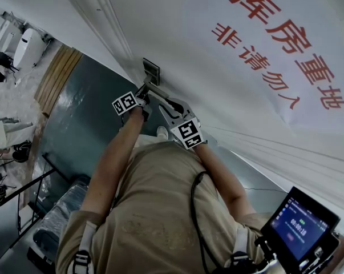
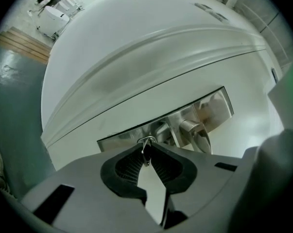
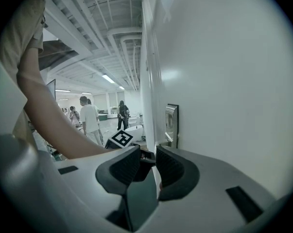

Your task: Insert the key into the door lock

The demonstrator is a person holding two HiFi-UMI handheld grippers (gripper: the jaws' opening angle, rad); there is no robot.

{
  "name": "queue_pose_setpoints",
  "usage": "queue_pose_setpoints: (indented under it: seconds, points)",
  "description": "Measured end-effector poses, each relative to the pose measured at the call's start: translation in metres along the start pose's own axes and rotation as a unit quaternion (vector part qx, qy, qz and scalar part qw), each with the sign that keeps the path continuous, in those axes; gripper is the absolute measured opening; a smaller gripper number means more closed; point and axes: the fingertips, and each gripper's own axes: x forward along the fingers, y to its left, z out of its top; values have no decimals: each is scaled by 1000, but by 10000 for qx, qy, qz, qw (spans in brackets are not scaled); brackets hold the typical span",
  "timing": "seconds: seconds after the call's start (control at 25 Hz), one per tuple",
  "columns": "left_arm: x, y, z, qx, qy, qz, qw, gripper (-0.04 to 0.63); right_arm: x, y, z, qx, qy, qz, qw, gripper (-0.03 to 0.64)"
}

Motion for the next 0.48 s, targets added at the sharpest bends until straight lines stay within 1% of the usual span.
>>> queue_pose_setpoints:
  seconds: [0.12,0.28,0.48]
  points:
    - [1,0,0,116,89,25,9999,54,1,0,0,-4,-13,20,10000,110]
    - [1,-1,0,92,172,11,9998,54,1,-2,-1,9,-16,0,10000,110]
    - [1,0,1,133,179,102,9997,54,2,-5,-3,17,-23,-6,10000,110]
